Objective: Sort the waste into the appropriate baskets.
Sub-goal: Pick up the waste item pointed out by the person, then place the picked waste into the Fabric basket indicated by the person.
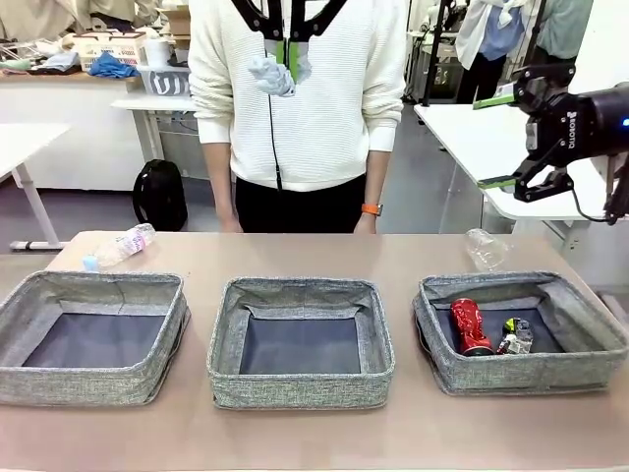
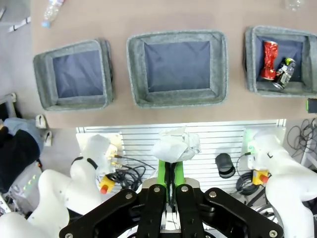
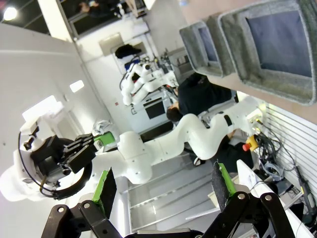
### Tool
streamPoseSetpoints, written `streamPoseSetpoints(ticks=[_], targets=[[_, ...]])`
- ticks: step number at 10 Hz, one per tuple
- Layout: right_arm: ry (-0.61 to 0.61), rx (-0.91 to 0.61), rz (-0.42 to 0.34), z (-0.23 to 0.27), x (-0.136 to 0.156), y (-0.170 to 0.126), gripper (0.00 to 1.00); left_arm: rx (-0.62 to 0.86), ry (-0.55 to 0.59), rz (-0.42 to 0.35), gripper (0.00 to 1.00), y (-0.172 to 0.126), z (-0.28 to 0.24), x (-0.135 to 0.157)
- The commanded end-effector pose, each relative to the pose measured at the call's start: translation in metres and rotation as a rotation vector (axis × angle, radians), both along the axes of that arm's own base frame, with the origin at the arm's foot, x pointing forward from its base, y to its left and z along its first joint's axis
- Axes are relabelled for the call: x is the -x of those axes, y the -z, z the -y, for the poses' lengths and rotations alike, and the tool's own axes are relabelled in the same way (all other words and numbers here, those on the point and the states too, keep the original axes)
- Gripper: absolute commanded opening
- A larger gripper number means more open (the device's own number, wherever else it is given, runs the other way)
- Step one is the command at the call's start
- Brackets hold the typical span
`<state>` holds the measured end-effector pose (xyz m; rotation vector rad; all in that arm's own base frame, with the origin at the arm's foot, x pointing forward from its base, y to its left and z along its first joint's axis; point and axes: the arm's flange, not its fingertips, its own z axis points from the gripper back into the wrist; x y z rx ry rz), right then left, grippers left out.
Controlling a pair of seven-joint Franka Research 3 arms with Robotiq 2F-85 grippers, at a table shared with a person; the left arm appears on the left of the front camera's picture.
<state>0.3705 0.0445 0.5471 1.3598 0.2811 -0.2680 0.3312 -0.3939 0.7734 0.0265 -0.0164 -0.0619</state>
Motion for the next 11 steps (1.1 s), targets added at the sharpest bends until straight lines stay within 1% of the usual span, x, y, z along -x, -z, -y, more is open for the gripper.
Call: streamPoseSetpoints(ticks=[1,11], targets=[[0.002,0.009,-0.014,0.0000,0.0004,-0.0031,1.00,-0.002,-0.003,0.009,0.04,-0.0004,-0.0008,0.0026],[0.002,0.009,-0.014,0.0000,0.0004,-0.0031,1.00,-0.002,-0.003,0.009,0.04,-0.0004,-0.0008,0.0026]])
